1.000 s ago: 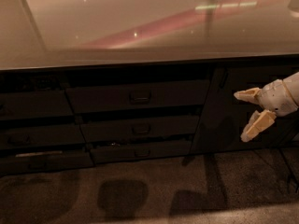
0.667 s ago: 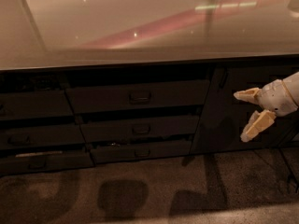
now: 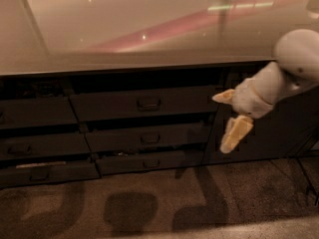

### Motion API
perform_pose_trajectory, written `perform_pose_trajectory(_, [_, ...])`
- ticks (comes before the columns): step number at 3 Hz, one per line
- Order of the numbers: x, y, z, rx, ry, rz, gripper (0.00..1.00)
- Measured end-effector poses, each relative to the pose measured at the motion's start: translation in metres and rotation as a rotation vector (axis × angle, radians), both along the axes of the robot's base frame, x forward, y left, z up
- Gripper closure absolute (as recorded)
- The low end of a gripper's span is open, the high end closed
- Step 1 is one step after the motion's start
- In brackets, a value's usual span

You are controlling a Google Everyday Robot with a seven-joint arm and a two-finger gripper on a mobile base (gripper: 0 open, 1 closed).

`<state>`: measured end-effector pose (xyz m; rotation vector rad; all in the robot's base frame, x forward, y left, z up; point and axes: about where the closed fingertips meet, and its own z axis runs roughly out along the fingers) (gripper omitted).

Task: Open top drawer

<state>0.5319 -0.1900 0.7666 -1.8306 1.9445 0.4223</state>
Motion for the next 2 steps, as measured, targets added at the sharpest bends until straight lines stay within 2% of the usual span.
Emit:
perform_pose_trajectory(1, [-0.0059,0.0555,0.0072,-0.088,-0.024,0.066,0.00])
perform_pose_trajectory(2, [-0.0059,0.0555,0.0072,-0.088,-0.024,0.066,0.00])
